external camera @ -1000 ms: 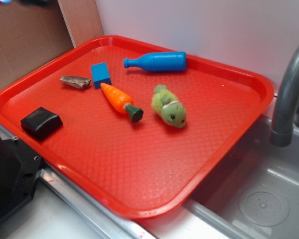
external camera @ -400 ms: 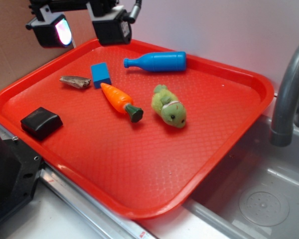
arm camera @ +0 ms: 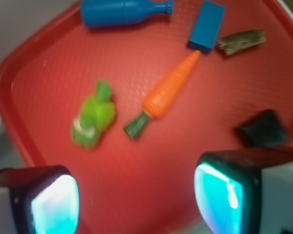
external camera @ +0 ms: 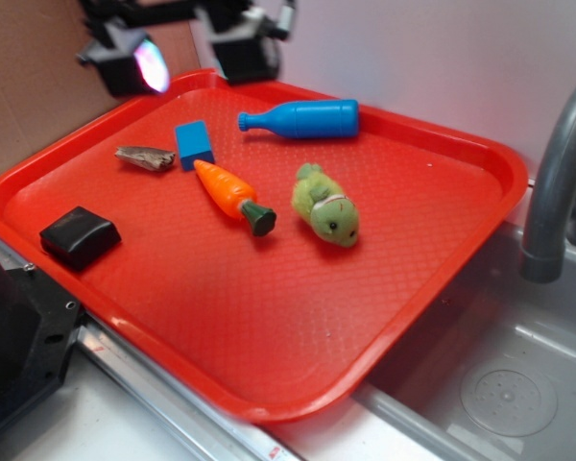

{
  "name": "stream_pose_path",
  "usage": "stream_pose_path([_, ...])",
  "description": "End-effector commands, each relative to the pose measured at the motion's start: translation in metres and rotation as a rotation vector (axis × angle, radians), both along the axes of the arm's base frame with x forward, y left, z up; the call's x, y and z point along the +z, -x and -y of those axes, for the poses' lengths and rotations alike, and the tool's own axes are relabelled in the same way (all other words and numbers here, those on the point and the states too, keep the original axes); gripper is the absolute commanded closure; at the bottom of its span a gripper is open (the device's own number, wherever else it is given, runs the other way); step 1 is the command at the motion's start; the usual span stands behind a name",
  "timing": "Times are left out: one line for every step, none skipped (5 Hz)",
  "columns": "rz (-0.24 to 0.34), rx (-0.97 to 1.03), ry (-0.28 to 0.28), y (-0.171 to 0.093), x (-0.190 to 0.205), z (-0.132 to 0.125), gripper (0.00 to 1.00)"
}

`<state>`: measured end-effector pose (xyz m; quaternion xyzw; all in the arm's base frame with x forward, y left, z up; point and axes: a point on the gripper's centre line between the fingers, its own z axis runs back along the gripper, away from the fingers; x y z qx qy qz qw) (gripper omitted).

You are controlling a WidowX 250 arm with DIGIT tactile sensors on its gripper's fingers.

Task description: Grab the green animal.

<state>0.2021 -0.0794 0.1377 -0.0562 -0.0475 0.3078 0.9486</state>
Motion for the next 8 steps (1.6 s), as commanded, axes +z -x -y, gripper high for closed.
stream_pose_path([-0.021,-0.043,-0.017,-0.051,-0.042,0.014,0.00])
stream_pose_path([-0.040,-0.052,-0.004,-0.061,-0.059,0.011,0.00])
stream_pose_path([-0.097,-0.060,0.016,-0.067,-0.078,0.015,0.00])
stream_pose_path([-0.162,-0.115,0.060,-0.066,-0.107,0.031,0.00])
stream_pose_path([-0.179,-0.148,0.061,-0.072,-0.118,0.039,0.00])
stream_pose_path([-0.166,-0.162,0.044,-0.072,-0.111,0.046,0.71])
stream_pose_path([-0.120,-0.254,0.020,-0.063,-0.090,0.054,1.00])
stream_pose_path([-0.035,-0.451,-0.067,-0.046,-0.042,0.043,1.00])
